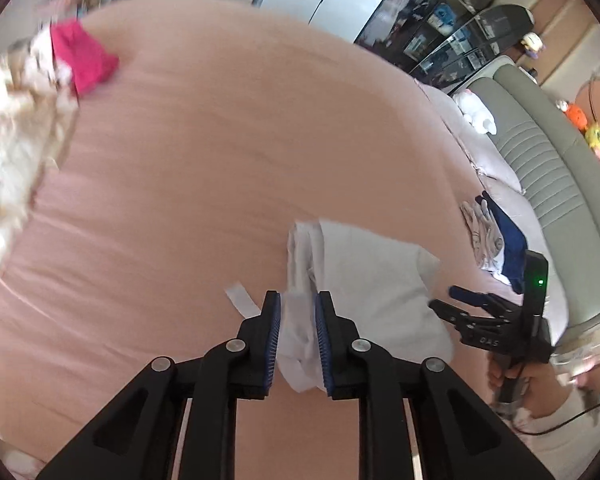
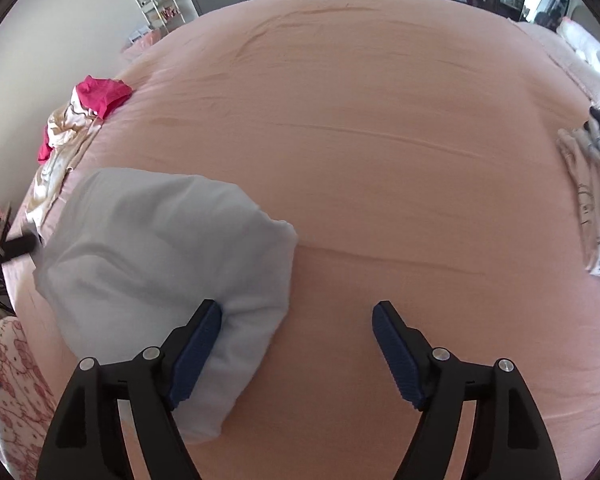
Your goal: Fold clothes
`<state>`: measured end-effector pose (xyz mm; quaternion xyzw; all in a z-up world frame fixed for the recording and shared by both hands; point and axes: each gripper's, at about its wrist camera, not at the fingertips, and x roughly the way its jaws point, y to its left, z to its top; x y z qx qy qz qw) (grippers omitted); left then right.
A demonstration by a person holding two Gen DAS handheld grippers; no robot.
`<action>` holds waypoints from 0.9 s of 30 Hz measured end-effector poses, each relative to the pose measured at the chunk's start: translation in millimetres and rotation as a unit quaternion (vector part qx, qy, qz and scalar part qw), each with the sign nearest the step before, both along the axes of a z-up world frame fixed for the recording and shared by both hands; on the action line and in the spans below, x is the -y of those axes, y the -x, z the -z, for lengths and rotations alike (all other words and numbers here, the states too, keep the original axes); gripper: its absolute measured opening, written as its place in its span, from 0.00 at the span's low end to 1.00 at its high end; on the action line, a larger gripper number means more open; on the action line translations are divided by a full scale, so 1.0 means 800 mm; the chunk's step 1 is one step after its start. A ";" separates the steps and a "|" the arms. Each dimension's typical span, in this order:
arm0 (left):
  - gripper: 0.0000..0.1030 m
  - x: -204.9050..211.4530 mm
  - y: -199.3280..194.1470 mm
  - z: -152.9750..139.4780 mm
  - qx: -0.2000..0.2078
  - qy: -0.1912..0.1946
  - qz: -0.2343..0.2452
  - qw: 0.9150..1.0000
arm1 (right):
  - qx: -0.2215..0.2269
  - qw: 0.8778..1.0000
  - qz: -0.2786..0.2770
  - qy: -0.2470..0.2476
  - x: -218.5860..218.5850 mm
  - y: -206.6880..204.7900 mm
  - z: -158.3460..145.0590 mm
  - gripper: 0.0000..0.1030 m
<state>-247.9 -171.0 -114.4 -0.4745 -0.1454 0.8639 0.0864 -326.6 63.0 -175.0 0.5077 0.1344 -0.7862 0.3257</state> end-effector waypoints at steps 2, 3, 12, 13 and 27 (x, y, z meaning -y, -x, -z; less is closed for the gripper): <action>0.16 -0.014 0.012 -0.018 -0.017 0.037 0.047 0.998 | -0.022 1.000 0.007 0.006 -0.010 -0.001 -0.021 0.75; 0.16 -0.028 0.020 -0.017 -0.021 0.041 0.079 0.996 | -0.032 0.999 0.010 0.027 -0.011 -0.002 -0.033 0.75; 0.18 -0.097 0.061 0.106 0.036 0.090 0.192 0.977 | -0.042 0.997 -0.057 0.009 0.034 -0.025 0.023 0.80; 0.14 -0.080 0.061 0.107 0.037 0.063 0.188 0.979 | -0.014 0.999 -0.041 0.026 0.019 -0.014 0.026 0.83; 0.26 -0.082 0.083 0.082 0.009 0.059 0.180 0.982 | -0.096 0.995 -0.002 -0.008 0.052 -0.013 0.007 0.86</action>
